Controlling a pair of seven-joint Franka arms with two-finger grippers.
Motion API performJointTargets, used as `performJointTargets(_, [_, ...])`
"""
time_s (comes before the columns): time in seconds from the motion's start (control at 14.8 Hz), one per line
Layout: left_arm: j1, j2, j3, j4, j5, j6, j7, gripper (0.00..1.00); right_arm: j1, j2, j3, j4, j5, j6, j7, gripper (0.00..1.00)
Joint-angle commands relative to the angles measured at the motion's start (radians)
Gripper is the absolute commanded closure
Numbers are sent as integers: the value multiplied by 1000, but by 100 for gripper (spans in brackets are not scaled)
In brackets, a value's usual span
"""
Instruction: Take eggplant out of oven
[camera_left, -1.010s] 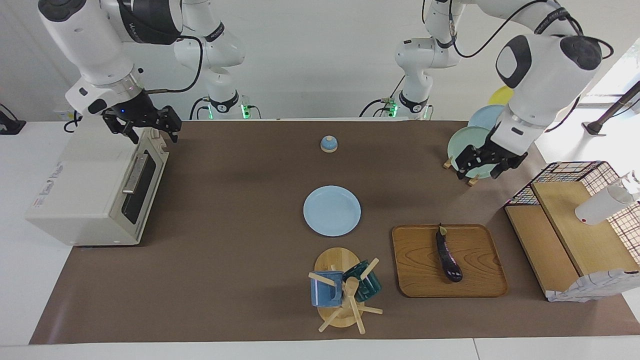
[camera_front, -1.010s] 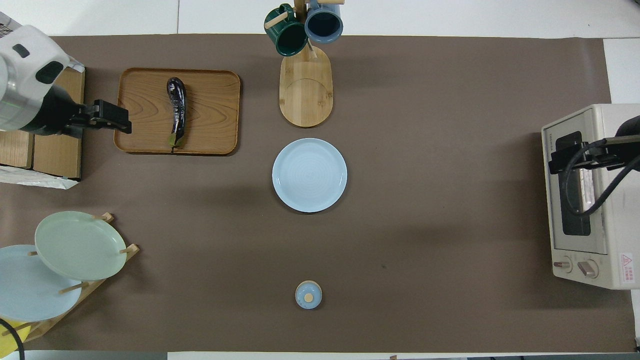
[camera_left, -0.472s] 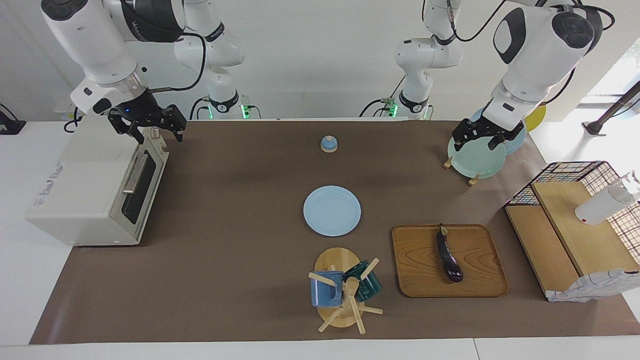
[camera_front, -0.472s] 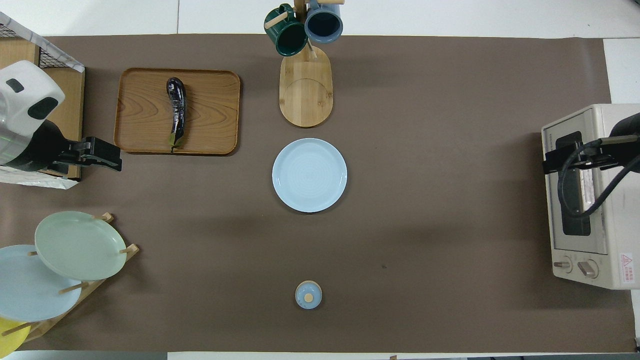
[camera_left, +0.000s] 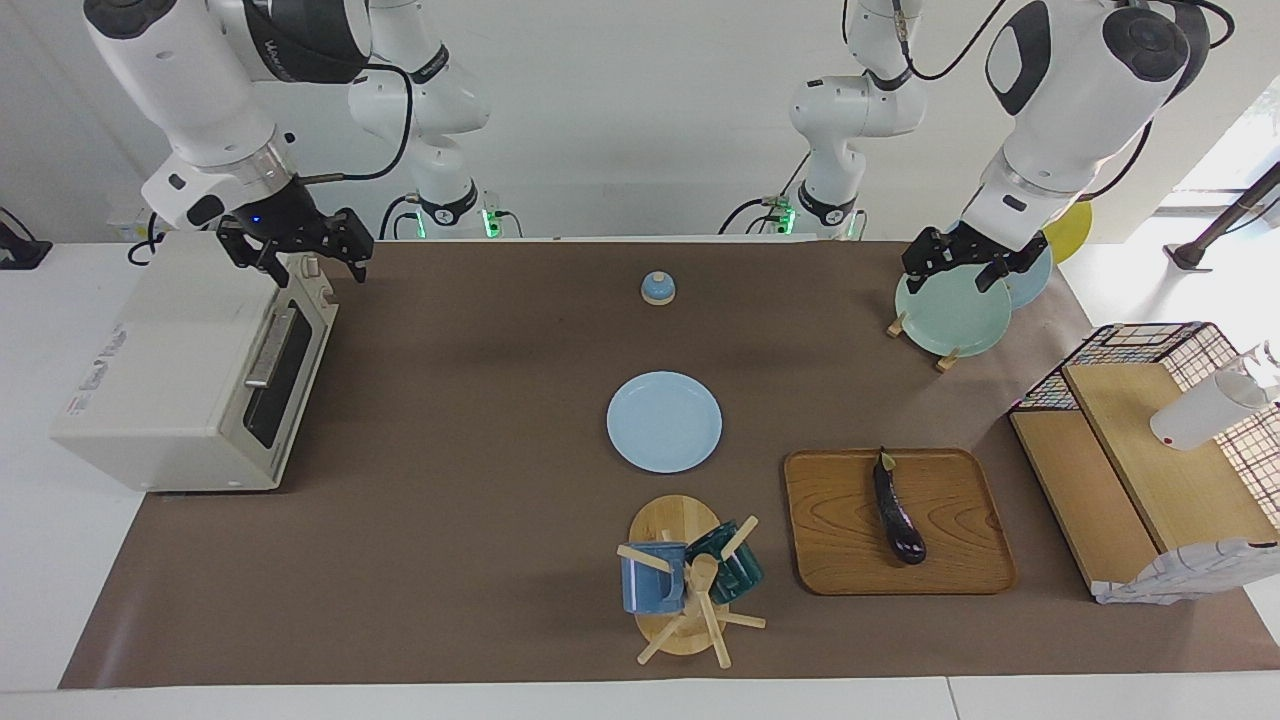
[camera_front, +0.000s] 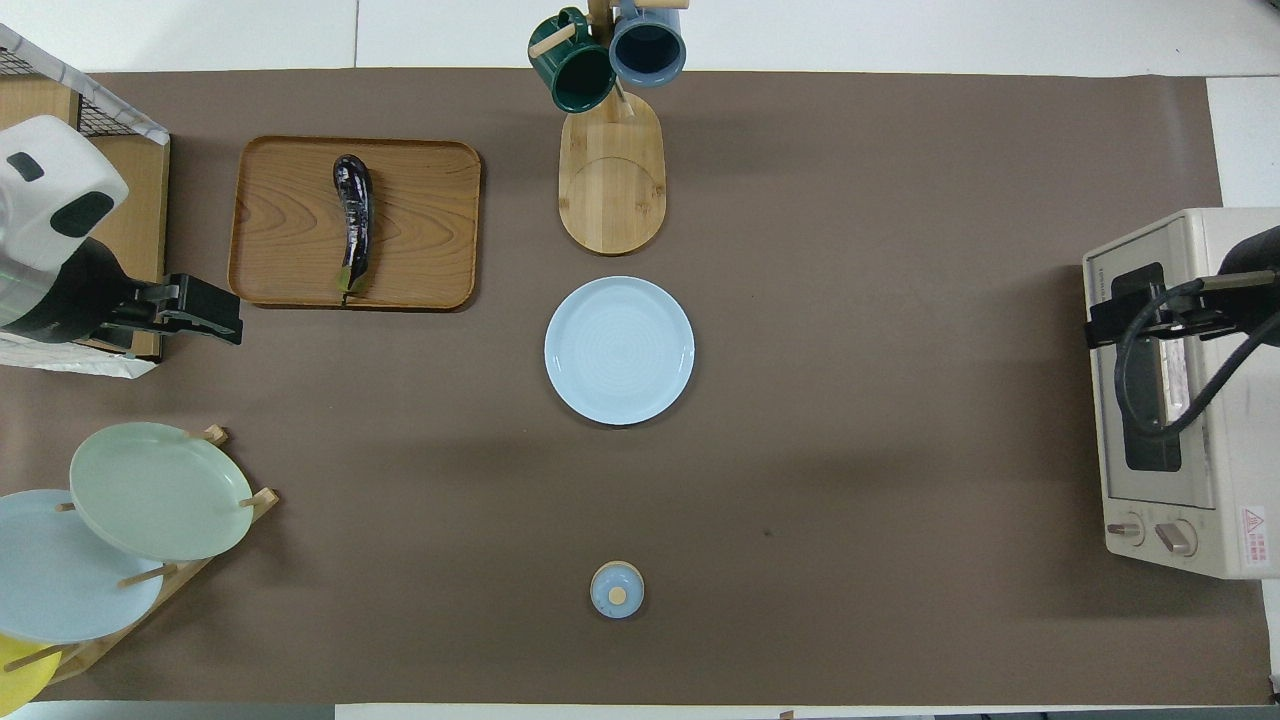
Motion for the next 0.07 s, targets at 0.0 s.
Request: performJointTargets(0.0, [-18,2,9,3,17,2,0,0,-4,-11,2,-6,12,3,7,0])
